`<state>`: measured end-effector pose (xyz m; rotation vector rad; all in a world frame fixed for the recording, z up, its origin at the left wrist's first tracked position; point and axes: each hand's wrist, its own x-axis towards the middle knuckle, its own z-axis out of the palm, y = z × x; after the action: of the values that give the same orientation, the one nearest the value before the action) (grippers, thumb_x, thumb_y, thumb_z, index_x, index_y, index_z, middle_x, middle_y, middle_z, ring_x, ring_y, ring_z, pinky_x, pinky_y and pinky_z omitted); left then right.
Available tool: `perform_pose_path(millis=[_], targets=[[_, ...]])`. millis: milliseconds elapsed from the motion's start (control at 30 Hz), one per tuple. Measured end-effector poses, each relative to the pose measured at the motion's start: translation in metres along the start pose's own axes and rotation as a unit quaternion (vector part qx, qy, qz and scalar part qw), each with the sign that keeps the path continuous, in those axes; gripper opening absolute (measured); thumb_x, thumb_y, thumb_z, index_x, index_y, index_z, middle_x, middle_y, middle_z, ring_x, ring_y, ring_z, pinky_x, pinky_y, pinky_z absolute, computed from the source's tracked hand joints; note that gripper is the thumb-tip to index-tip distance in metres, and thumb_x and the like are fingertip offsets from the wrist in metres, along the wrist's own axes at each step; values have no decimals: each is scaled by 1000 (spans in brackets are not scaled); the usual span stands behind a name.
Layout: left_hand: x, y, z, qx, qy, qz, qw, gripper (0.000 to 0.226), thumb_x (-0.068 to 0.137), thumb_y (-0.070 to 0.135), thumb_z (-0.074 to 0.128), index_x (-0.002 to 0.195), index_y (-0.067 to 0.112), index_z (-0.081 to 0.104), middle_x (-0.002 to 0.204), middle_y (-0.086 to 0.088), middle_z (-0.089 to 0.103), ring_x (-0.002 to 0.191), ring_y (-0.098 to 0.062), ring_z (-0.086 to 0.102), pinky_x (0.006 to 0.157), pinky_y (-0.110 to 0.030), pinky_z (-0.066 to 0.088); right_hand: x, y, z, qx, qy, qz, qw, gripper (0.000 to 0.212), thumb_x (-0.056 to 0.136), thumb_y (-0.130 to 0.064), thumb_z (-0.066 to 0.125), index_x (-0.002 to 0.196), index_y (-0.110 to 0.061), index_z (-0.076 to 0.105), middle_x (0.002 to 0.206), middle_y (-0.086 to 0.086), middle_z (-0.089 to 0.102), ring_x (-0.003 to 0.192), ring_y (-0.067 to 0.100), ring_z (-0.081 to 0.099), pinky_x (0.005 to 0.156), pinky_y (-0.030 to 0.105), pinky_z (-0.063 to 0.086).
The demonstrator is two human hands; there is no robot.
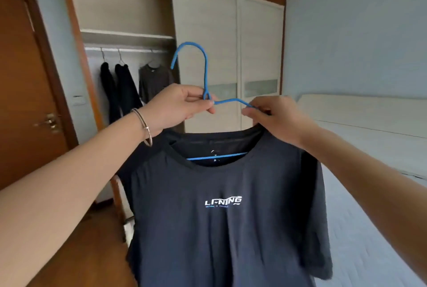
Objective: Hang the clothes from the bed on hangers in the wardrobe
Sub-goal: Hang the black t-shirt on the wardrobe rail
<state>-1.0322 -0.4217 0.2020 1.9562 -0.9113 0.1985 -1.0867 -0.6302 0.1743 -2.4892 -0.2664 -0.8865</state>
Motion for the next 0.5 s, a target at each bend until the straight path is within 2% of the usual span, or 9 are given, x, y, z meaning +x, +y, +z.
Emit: perform_pose_path(millis=[33,100,200,300,400,433,500], targets=[[-5,0,-12,25,15,14,999,13,88,18,58,87,24,70,64,24,70,62,-1,51,49,-1,34,9,-14,7,8,-6,-17,1000,26,91,-34,51,70,-21,60,57,-9,59,55,-1,51,58,13,37],[-15,-3,-38,78,41,38,995,13,87,19,59,92,18,71,61,26,69,59,14,57,55,5,36,25,-43,24,36,-17,-45,998,27,93,-32,49,75,-17,62,55,-12,59,49,-6,51,54,12,38],[-31,-19,-79,170,76,41,982,16,83,29,62,93,22,72,71,20,69,70,7,63,72,-7,47,46,-83,51,77,-44,-79,993,23,93,-28,49,82,-15,64,53,-10,58,44,-4,50,50,8,38],[-58,-54,-130,197,97,-3,976,25,86,35,57,102,21,71,87,16,69,78,10,62,73,-4,45,66,-114,84,157,-71,-75,982,19,91,-24,55,84,-13,69,50,-6,56,37,0,46,42,4,33],[-96,-104,-186,256,70,-78,961,30,91,37,48,115,24,62,106,9,66,100,-7,60,82,-17,44,87,-137,116,206,-74,-59,974,17,90,-25,58,79,-19,70,44,-8,53,34,3,39,41,5,30],[-108,-120,-203,275,63,-93,955,28,92,35,47,115,26,60,104,14,64,101,-6,59,80,-17,43,94,-145,126,214,-77,-53,972,17,89,-26,58,78,-21,70,42,-9,53,35,4,37,42,7,31],[-125,-144,-237,278,70,-98,953,17,92,31,48,103,33,61,92,26,61,90,7,59,71,-6,40,110,-164,148,226,-89,-56,968,17,89,-28,58,83,-19,71,41,-11,53,38,3,38,44,7,32]])
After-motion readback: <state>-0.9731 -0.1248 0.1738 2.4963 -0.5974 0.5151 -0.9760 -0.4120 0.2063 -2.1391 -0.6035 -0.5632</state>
